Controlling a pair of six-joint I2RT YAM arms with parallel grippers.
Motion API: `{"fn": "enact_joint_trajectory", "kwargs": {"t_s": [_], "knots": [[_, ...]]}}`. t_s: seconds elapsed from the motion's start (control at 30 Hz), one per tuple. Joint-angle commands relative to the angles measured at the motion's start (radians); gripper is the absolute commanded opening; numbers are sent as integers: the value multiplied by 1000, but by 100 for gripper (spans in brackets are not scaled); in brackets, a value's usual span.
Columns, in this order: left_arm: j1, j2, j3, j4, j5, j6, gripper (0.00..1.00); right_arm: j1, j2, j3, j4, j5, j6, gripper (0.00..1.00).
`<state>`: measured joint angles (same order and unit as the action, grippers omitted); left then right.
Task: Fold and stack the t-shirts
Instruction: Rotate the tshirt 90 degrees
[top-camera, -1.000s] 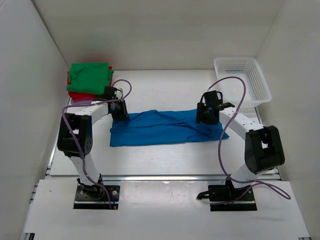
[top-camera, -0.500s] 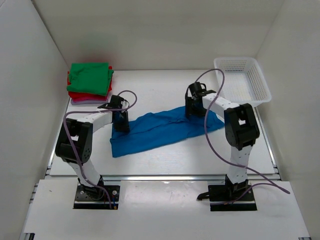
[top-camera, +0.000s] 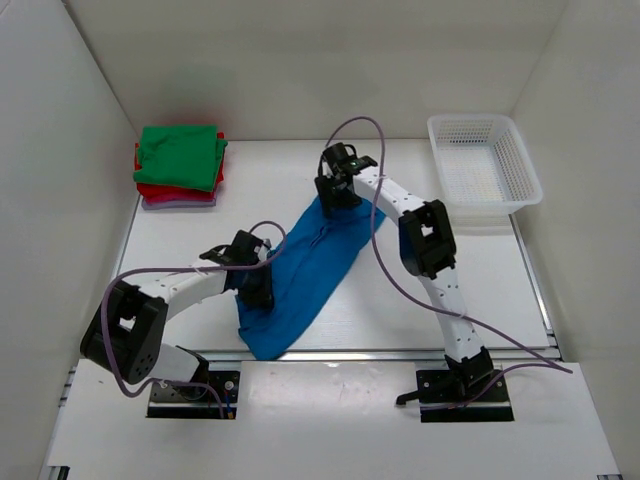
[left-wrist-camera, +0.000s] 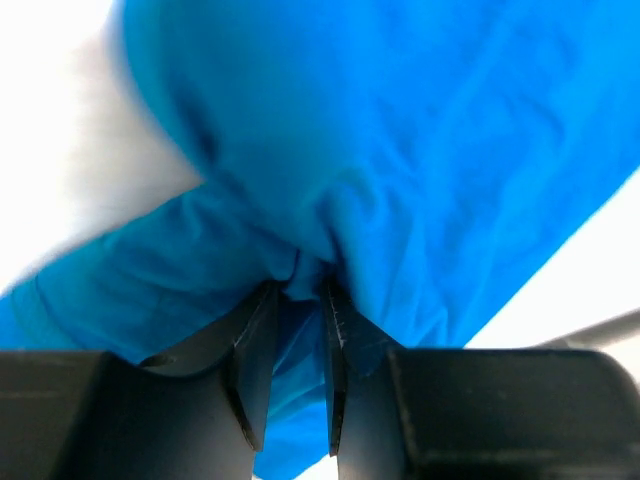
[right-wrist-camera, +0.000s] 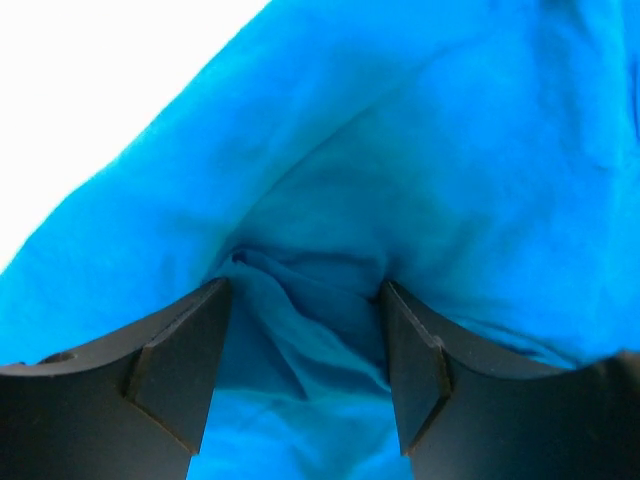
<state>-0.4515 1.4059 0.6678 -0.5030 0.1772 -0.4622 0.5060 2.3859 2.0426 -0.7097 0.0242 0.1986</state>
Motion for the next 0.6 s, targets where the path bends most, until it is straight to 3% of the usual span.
{"fn": "enact_joint_trajectory", "kwargs": {"t_s": [0.0,0.07,0.13,0.33,0.57], "knots": [[-85,57,-63,-42,67,-70,35,41,169,331,-181,-72,-57,58],[-134,70,-77,-11,82,-104,35,54,279,554,-290,-49,-74,59],[-160,62,-85,44,109,-133,35,40,254,495,-233,-156,-82,58],[-130,-69,-68,136,110,-204,35,3,211,550,-218,-125,-136,58],[-1,-200,107,48,128,-196,40,-67,-14,548,-218,-104,-130,61]]}}
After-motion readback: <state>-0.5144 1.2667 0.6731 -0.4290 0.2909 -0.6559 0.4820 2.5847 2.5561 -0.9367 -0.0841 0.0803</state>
